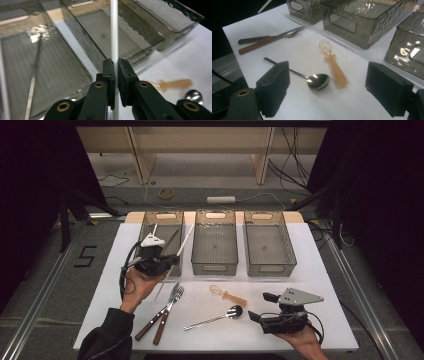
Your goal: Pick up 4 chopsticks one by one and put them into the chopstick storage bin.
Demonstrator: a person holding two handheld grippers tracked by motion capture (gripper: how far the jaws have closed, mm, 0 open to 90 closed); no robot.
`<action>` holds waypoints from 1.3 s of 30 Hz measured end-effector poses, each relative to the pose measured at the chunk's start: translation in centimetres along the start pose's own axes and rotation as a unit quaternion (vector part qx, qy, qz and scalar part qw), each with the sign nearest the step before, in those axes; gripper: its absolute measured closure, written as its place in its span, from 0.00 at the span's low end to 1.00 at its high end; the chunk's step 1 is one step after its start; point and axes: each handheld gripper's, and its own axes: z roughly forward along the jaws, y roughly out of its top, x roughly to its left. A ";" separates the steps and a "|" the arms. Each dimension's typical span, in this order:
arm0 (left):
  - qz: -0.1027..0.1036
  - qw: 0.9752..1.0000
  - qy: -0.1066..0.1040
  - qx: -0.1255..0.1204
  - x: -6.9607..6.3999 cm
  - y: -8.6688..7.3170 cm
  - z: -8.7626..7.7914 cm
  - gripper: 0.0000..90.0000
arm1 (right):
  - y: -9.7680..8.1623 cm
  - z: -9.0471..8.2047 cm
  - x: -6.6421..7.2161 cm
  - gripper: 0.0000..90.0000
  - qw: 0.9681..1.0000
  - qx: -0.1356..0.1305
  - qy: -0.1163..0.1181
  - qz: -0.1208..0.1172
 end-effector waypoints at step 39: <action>-0.054 0.993 0.098 -0.048 10.6 5.1 1.8 0.94 | -0.1 0.1 0.1 0.23 1.000 0.003 0.004 0.002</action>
